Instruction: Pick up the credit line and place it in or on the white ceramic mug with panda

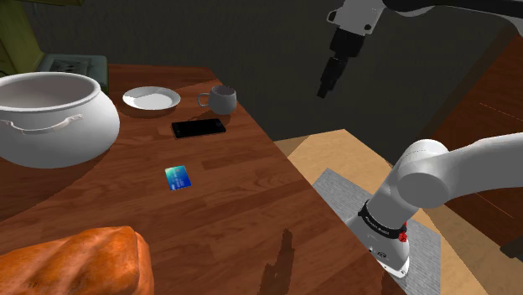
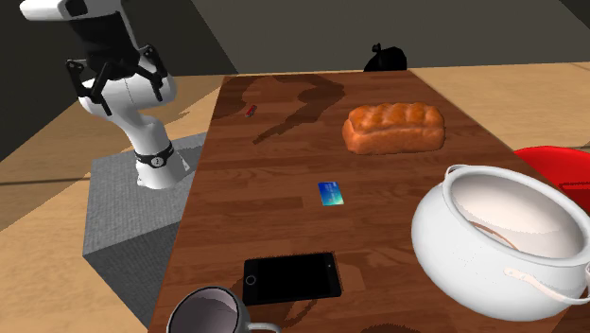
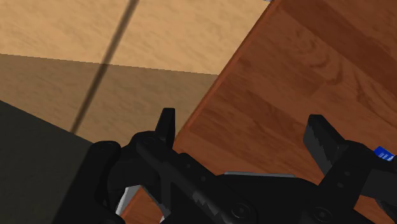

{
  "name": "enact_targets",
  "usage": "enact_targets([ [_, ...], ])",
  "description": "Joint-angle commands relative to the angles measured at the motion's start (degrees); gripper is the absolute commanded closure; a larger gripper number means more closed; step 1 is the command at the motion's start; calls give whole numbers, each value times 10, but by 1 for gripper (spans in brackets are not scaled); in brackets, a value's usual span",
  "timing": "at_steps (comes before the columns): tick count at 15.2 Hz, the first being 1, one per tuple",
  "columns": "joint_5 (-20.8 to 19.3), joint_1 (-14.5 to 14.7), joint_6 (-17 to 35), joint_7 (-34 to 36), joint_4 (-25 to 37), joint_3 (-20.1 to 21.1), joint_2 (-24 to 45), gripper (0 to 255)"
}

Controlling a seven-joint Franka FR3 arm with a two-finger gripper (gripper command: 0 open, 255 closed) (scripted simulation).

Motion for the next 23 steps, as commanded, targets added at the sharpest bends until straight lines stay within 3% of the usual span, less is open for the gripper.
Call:
enact_targets([
  [1,0,0,0,0,0,0,0,0],
  [8,49,11,90,137,-25,100,45,0],
  [14,67,7,171,258,-8,189,126,0],
  [19,49,-10,233,367,33,264,218,0],
  [23,2,-29,272,469,82,322,308,0],
])
